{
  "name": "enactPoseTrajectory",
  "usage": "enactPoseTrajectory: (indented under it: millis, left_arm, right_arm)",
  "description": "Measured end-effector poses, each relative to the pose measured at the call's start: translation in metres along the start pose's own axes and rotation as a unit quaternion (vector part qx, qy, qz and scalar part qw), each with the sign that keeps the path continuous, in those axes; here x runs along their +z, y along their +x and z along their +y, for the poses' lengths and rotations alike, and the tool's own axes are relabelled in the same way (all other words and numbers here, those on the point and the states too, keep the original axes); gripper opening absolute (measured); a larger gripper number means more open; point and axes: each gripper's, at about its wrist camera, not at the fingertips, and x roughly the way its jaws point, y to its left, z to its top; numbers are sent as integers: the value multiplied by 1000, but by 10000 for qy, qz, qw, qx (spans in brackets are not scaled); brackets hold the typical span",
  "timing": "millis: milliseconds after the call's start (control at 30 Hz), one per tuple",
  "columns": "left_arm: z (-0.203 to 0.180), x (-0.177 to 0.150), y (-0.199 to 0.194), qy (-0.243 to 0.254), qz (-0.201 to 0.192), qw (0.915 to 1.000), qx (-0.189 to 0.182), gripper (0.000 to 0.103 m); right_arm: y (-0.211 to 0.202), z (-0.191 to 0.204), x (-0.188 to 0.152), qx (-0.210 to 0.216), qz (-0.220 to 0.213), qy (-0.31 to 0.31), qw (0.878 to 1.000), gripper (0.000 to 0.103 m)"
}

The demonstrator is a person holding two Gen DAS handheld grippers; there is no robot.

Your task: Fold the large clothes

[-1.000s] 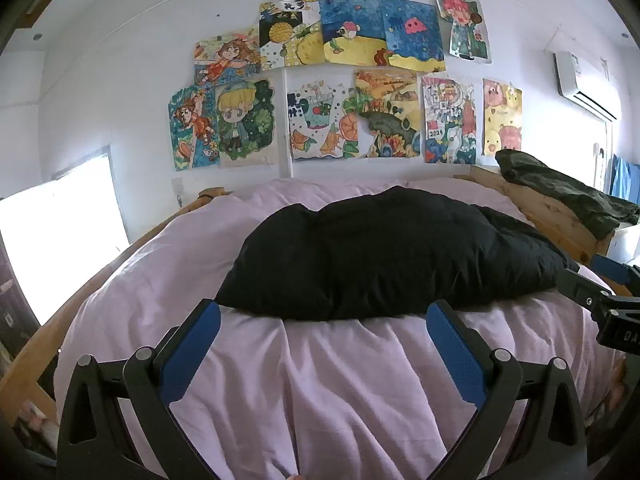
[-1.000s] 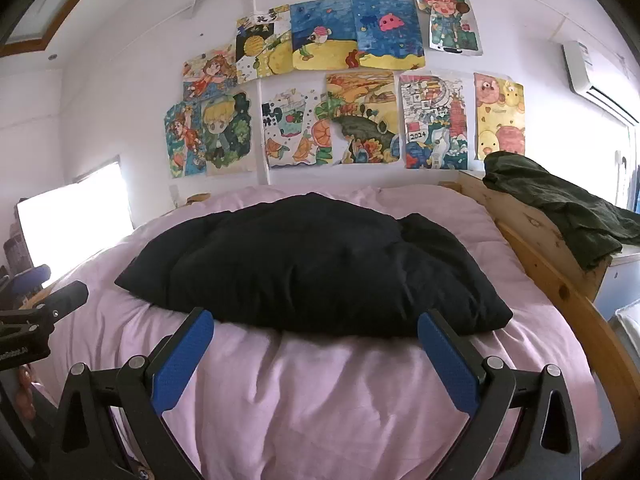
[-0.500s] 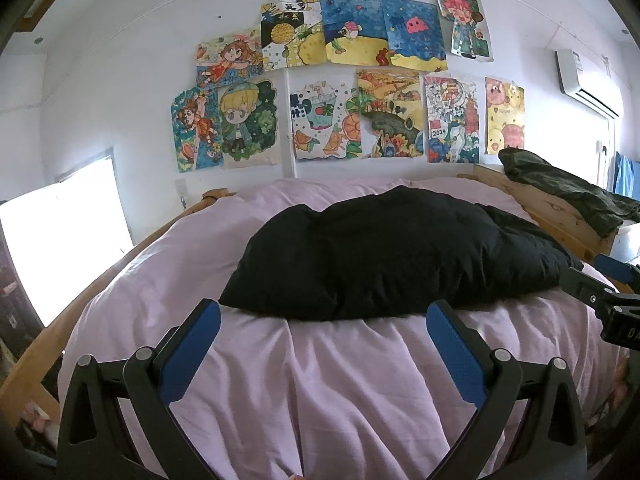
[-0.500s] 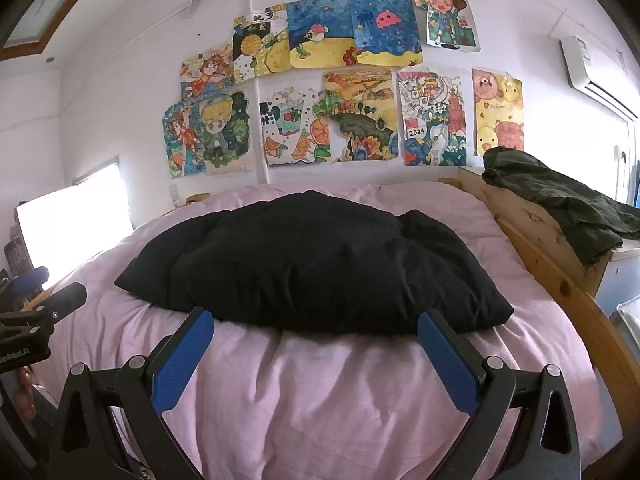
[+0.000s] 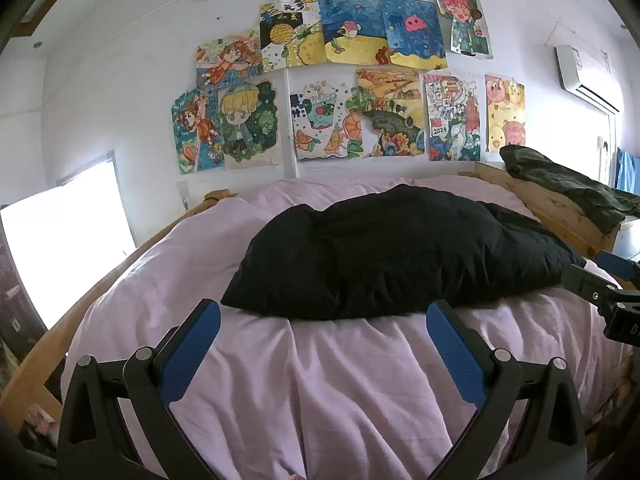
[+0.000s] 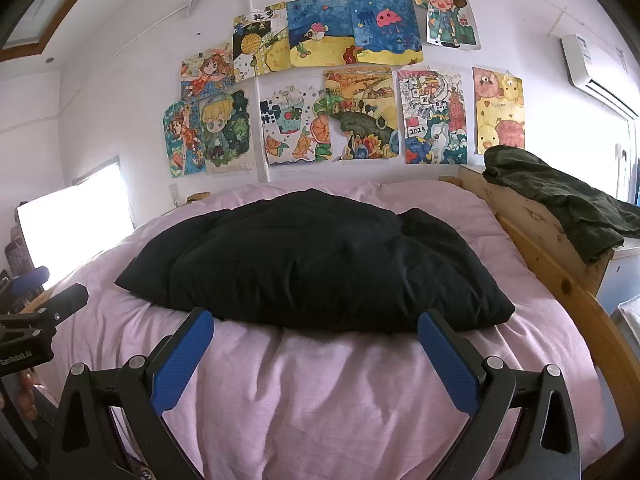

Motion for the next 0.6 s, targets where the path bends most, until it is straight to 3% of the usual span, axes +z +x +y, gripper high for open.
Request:
enactPoseTrajectory:
  millis: [600]
  left_arm:
    - [4,-1,1,27,7,10000,-22,101]
  right_arm:
    - [0,2,1,-9,3,15,10000,103]
